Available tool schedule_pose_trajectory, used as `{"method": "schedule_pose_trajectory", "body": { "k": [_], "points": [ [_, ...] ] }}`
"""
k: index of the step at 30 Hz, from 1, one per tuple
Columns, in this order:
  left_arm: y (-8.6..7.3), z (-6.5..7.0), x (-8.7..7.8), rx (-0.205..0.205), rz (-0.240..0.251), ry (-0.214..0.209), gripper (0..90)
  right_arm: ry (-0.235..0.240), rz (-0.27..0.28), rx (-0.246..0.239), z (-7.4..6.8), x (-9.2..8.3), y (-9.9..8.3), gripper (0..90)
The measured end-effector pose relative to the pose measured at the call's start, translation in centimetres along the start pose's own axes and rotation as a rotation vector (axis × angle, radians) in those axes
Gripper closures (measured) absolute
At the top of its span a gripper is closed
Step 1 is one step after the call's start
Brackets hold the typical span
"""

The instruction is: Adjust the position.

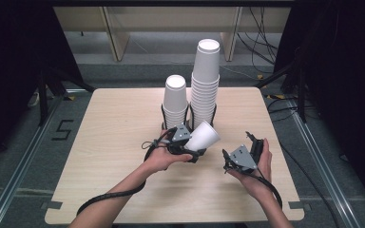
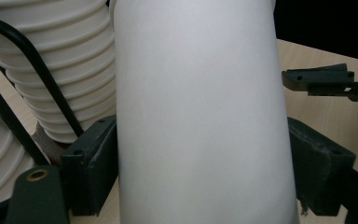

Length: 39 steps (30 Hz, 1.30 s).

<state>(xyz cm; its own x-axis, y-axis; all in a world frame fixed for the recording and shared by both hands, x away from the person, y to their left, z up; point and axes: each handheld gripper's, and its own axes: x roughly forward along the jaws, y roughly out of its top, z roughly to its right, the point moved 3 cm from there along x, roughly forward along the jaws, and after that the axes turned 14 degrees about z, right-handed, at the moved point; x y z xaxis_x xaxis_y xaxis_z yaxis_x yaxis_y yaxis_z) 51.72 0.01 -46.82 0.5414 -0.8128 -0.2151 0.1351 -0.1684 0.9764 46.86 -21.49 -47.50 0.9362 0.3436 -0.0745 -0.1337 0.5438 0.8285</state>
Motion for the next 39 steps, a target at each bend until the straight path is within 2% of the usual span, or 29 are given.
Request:
{"method": "schedule_pose_trajectory", "body": {
  "k": [2, 3, 4, 6, 7, 8, 9, 10, 11, 13, 14, 15, 16, 18, 19, 20, 21, 22, 24, 25, 27, 28, 29, 31, 35, 36, 37, 38, 39],
  "points": [
    [0.0, 0.0, 0.0, 0.002, -0.002, -0.002, 19.5, -0.001, 0.006, 0.064, 0.2, 0.1, -0.1, 2.2],
    [0.0, 0.0, 0.0, 0.002, -0.002, -0.002, 19.4, -0.001, 0.006, 0.064, 0.2, 0.1, -0.1, 2.2],
    [0.0, 0.0, 0.0, 0.005, -0.001, -0.001, 19.4, -0.002, 0.005, 0.155, 0.2, 0.0, -0.1, 2.3],
    [0.1, 0.0, 0.0, 0.005, -0.006, -0.004, 19.4, -0.006, 0.007, 0.267, 0.4, 0.0, -0.2, 2.2],
    [0.1, 0.0, 0.0, 0.008, -0.014, -0.006, 19.4, -0.002, 0.014, 0.283, 0.6, 0.0, -0.2, 2.2],
    [0.1, 0.0, 0.0, 0.008, -0.014, -0.006, 19.4, -0.006, 0.007, 0.345, 0.4, -0.1, -0.2, 2.3],
    [0.1, 0.0, 0.1, 0.007, -0.013, -0.003, 19.4, 0.006, 0.019, 0.372, 0.7, 0.0, -0.3, 2.3],
    [0.1, 0.0, 0.1, 0.007, -0.013, -0.003, 19.4, 0.006, 0.019, 0.372, 0.7, 0.0, -0.3, 2.3],
    [0.1, 0.0, 0.2, 0.006, -0.006, -0.001, 19.4, -0.004, 0.011, 0.514, 0.6, -0.1, -0.2, 2.4],
    [0.2, 0.0, 0.3, 0.011, -0.010, -0.002, 19.4, 0.005, 0.025, 0.611, 0.8, -0.1, -0.1, 2.3],
    [0.2, 0.0, 0.3, 0.010, -0.009, 0.000, 19.4, 0.013, 0.030, 0.640, 0.9, -0.1, -0.1, 2.2],
    [0.2, 0.0, 0.3, 0.010, -0.009, 0.000, 19.4, 0.013, 0.030, 0.640, 0.9, -0.1, -0.1, 2.2],
    [0.2, 0.0, 0.4, 0.008, -0.011, -0.009, 19.4, 0.032, 0.038, 0.732, 0.7, -0.1, 0.0, 2.0],
    [0.2, 0.0, 0.4, 0.013, -0.013, -0.004, 19.4, 0.047, 0.046, 0.837, 0.5, 0.0, 0.2, 1.7],
    [0.3, 0.0, 0.4, 0.013, -0.019, -0.005, 19.4, 0.047, 0.063, 0.867, 0.4, 0.2, 0.1, 1.6],
    [0.3, 0.0, 0.4, 0.013, -0.019, -0.005, 19.4, 0.054, 0.047, 0.931, 0.2, 0.1, 0.3, 1.4],
    [0.3, 0.1, 0.5, 0.009, -0.008, -0.005, 19.4, 0.057, 0.042, 0.956, 0.2, 0.2, 0.2, 1.3],
    [0.4, 0.0, 0.5, 0.014, -0.008, -0.009, 19.4, 0.062, 0.041, 1.013, 0.0, 0.3, 0.3, 1.1],
    [0.4, 0.0, 0.5, 0.018, -0.006, -0.005, 19.4, 0.075, 0.050, 1.072, -0.2, 0.5, 0.3, 0.8],
    [0.4, 0.0, 0.5, 0.022, -0.008, 0.000, 19.4, 0.075, 0.050, 1.072, -0.2, 0.5, 0.3, 0.8],
    [0.5, 0.0, 0.5, 0.020, -0.010, -0.003, 19.4, 0.095, 0.052, 1.211, -0.8, 0.8, 0.8, 0.7],
    [0.5, 0.0, 0.5, 0.020, -0.010, -0.003, 19.4, 0.095, 0.052, 1.211, -0.8, 0.8, 0.8, 0.7],
    [0.5, 0.0, 0.5, 0.024, -0.013, 0.004, 19.4, 0.122, 0.061, 1.271, -1.2, 0.9, 1.0, 0.7],
    [0.5, 0.1, 0.6, 0.023, -0.011, 0.004, 19.4, 0.117, 0.042, 1.296, -1.4, 1.0, 1.1, 0.7],
    [0.6, 0.1, 0.7, 0.025, 0.000, 0.007, 19.4, 0.122, 0.050, 1.343, -1.7, 1.5, 1.4, 0.7],
    [0.6, 0.1, 0.7, 0.028, -0.012, 0.001, 19.3, 0.131, 0.027, 1.418, -2.1, 1.6, 1.8, 0.7],
    [0.6, 0.1, 0.7, 0.028, -0.012, 0.001, 19.4, 0.131, 0.027, 1.418, -2.1, 1.6, 1.8, 0.7],
    [0.6, 0.1, 0.7, 0.026, -0.004, 0.001, 19.4, 0.152, 0.028, 1.453, -2.3, 1.7, 2.1, 0.7],
    [0.7, 0.1, 0.7, 0.028, -0.011, 0.000, 19.3, 0.146, 0.028, 1.427, -2.4, 1.9, 2.0, 0.7]
  ]
}}
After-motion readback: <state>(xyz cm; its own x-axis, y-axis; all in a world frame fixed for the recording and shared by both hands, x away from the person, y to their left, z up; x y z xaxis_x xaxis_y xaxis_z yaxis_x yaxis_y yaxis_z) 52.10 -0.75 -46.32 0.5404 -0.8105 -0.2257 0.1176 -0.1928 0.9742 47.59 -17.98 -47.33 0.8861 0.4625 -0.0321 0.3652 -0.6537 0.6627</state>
